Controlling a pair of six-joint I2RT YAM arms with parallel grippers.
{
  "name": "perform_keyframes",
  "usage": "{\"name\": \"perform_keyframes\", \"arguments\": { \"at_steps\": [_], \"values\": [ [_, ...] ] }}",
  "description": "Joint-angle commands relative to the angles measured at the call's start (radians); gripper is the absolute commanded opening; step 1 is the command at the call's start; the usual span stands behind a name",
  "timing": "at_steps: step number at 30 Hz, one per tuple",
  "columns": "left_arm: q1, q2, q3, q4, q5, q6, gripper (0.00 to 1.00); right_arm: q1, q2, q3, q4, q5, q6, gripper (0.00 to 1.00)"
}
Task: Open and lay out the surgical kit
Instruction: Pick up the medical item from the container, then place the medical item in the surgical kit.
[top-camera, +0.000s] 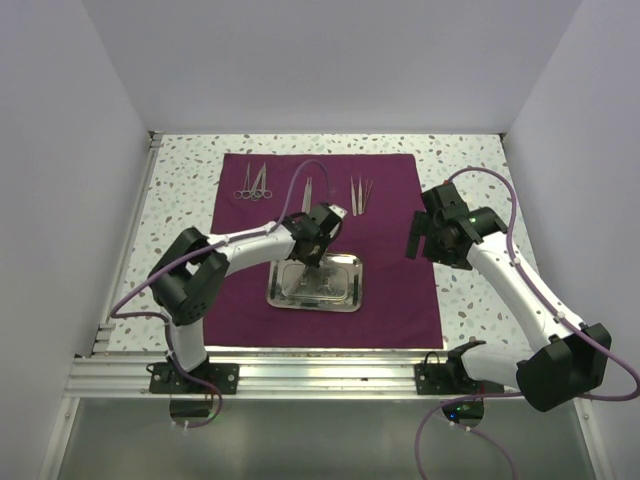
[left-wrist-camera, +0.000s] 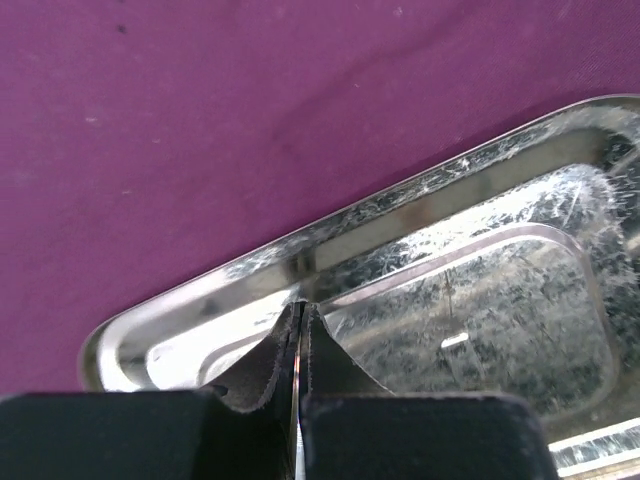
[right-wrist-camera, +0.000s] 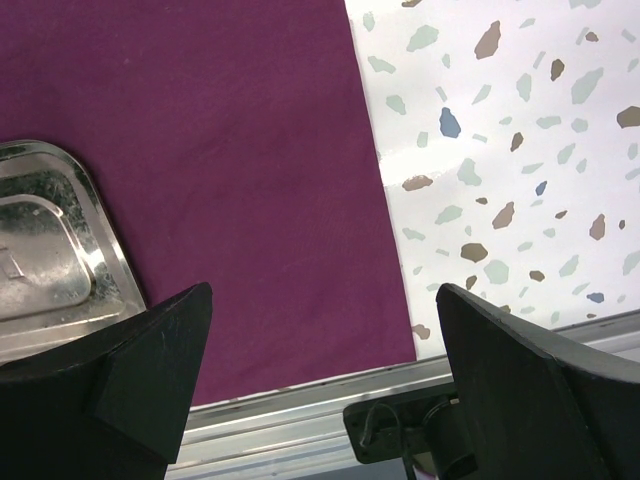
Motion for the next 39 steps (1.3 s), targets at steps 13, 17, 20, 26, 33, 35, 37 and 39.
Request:
{"name": "perform_keyframes", "arguments": {
  "at_steps": [13,17,20,26,33,35,37,39],
  "values": [
    [0.141,0.161,0.467,-0.006,-0.153,-0.03,0.0,0.0,0.005,0.003,-0.006,0.022,0.017,0.98],
    [0.173,0.258,0.592,0.081,-0.195,-0.053,0.0,0.0,0.02,0.028,-0.028,0.032,0.022,0.98],
    [0.196,0.346,0.703,0.121,-0.254,-0.064,0.0,-0.001,0.028,0.041,-0.045,0.044,0.029,0.98],
    [0.245,0.58,1.044,0.078,-0.277,-0.059,0.0,0.0,0.045,0.067,-0.077,0.068,0.042,0.98],
    [0.26,0.601,1.055,0.109,-0.276,-0.038,0.36,-0.001,0.063,0.107,-0.089,0.105,0.037,0.98],
    [0.26,0.574,1.018,0.107,-0.274,-0.033,0.37,0.0,0.074,0.11,-0.079,0.105,0.031,0.98],
    [0.262,0.558,1.004,0.089,-0.274,-0.035,0.36,-0.001,0.086,0.112,-0.066,0.098,0.028,0.98],
    [0.26,0.529,0.995,0.043,-0.268,-0.047,0.34,0.0,0.1,0.115,-0.056,0.079,0.026,0.98]
  ]
}}
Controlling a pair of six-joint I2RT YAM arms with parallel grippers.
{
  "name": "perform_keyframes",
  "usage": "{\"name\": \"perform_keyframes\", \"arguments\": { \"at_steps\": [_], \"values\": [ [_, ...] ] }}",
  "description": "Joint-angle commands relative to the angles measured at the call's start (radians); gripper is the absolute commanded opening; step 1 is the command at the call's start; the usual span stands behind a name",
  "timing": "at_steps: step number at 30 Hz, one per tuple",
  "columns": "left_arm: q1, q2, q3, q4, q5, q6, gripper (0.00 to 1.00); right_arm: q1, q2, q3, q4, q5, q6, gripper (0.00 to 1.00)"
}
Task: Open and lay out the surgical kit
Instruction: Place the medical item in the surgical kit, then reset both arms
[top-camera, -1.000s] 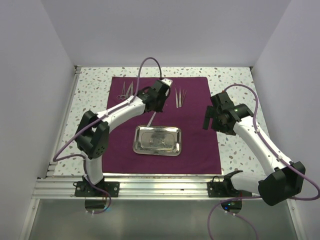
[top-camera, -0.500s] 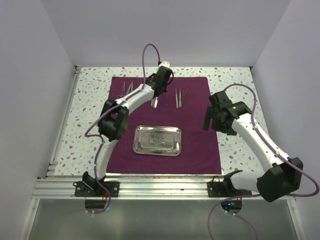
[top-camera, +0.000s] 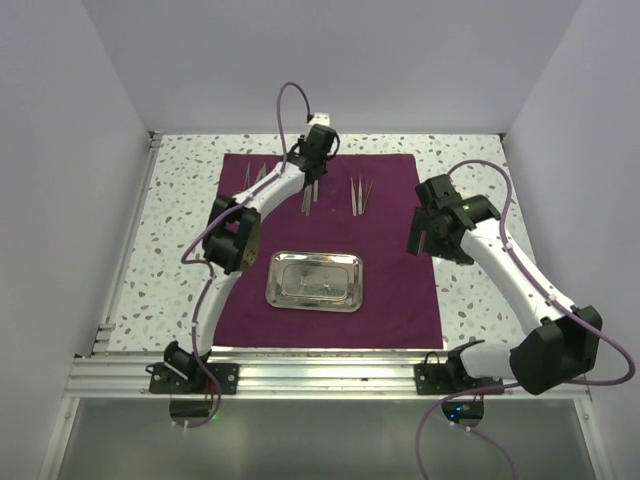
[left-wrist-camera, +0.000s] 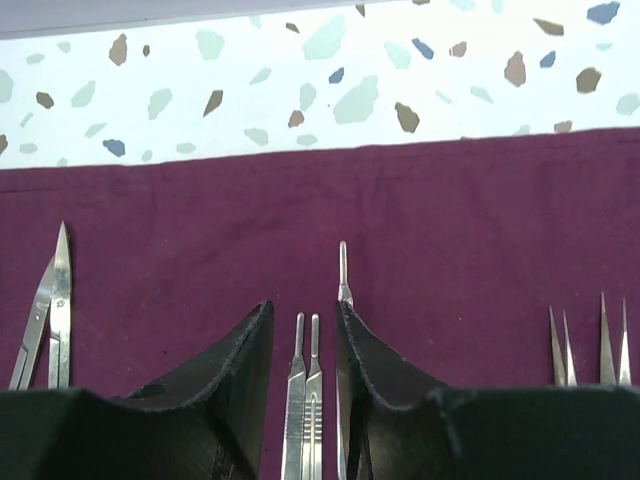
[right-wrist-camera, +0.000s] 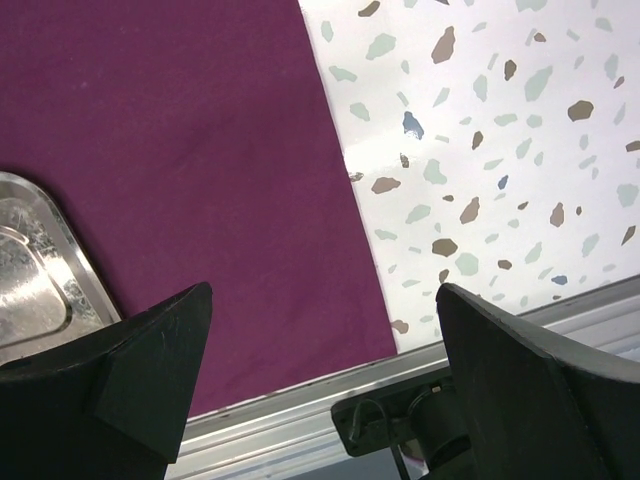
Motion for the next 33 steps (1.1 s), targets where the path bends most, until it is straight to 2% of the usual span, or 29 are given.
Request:
{"name": "perform_keyframes", "arguments": {
  "at_steps": [1,3,4,6,8,9,11,12,13,14,18,21,27,30,33],
  "values": [
    [-0.004,-0.118,-0.051,-0.026,-0.01,-0.011,0.34,0.0,0.025,0.038,0.026,0.001,0.001,0.98],
    [-0.006,-0.208,-0.116,-0.044,0.0,-0.025,0.37,0.0,0.026,0.043,0.039,-0.013,-0.002,0.98],
    [-0.006,-0.248,-0.201,-0.043,0.006,-0.031,0.39,-0.001,0.025,0.047,0.062,-0.02,-0.01,0.98],
    [-0.008,-0.331,-0.289,-0.052,0.029,-0.042,0.49,-0.001,-0.007,0.05,0.101,-0.045,-0.039,0.98],
    [-0.011,-0.463,-0.408,-0.07,0.052,-0.049,0.53,0.0,-0.044,0.055,0.169,-0.079,-0.058,0.98],
    [-0.014,-0.558,-0.453,-0.078,0.064,-0.049,0.59,-0.001,-0.061,0.069,0.184,-0.092,-0.073,0.98],
    [-0.023,-0.653,-0.594,-0.081,0.079,-0.043,0.64,0.0,-0.104,0.096,0.223,-0.09,-0.087,0.98],
    [-0.024,-0.752,-0.643,-0.081,0.095,-0.04,0.76,0.0,-0.119,0.107,0.226,-0.067,-0.069,0.98],
    [-0.026,-0.8,-0.732,-0.083,0.102,-0.037,0.82,-0.001,-0.121,0.116,0.221,-0.044,-0.056,0.98],
    [-0.024,-0.848,-0.772,-0.099,0.099,-0.034,0.99,-0.001,-0.124,0.138,0.214,-0.009,-0.047,0.99],
    [-0.023,-1.116,-0.923,-0.156,0.049,-0.017,1.0,-0.001,-0.133,0.176,0.229,-0.025,-0.087,0.98],
    [-0.017,-1.227,-0.966,-0.217,0.015,-0.016,1.0,0.0,-0.155,0.176,0.272,-0.079,-0.105,0.98],
    [-0.008,-1.341,-0.998,-0.277,-0.055,-0.077,1.0,-0.001,-0.21,0.126,0.318,-0.128,-0.084,0.98],
    [-0.006,-1.4,-1.045,-0.233,-0.089,-0.077,1.0,-0.001,-0.262,0.072,0.382,-0.168,-0.094,0.98],
    [-0.004,-1.437,-1.104,-0.172,-0.167,-0.043,1.0,0.0,-0.265,0.082,0.352,-0.134,-0.093,0.98]
  ]
}}
